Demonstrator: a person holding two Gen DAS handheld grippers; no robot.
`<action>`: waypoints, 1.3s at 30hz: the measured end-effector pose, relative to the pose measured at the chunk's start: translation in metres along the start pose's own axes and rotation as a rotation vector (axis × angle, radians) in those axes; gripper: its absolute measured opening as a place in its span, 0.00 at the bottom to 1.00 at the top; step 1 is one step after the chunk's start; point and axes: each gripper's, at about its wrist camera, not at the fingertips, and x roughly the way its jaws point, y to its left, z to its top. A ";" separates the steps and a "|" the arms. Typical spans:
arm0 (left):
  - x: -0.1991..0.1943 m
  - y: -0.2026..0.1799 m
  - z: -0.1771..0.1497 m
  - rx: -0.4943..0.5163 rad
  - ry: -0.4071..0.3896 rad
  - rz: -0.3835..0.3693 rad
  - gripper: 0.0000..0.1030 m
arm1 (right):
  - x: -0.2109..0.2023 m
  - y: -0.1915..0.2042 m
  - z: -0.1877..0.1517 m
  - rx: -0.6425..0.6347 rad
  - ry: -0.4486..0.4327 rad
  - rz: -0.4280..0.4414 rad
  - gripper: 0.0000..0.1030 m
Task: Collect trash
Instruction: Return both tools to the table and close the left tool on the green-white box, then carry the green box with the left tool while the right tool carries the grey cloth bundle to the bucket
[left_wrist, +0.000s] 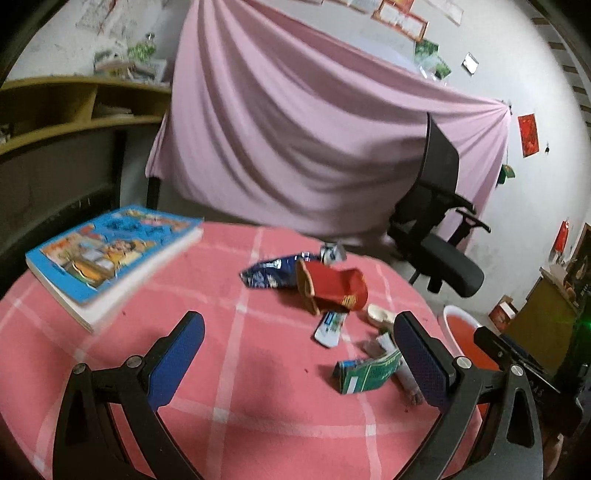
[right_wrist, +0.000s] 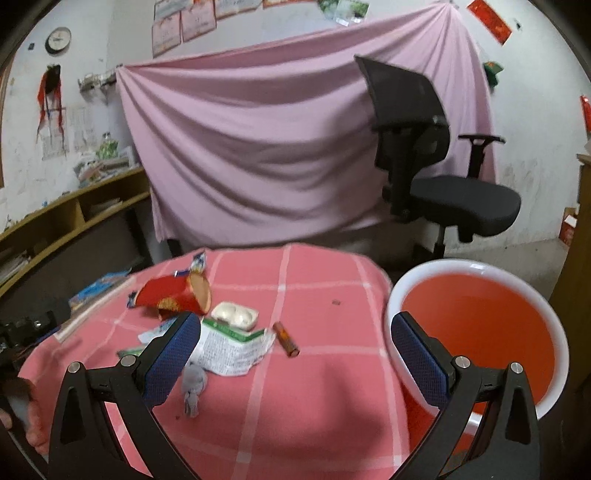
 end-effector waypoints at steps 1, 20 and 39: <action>0.002 0.000 -0.001 -0.005 0.017 -0.001 0.97 | 0.002 0.001 -0.001 -0.001 0.020 0.005 1.00; 0.042 -0.042 -0.013 0.195 0.294 -0.125 0.53 | 0.026 0.006 -0.008 -0.007 0.190 0.135 0.58; 0.031 -0.028 -0.016 0.168 0.283 -0.061 0.34 | 0.022 0.029 -0.013 -0.102 0.201 0.182 0.39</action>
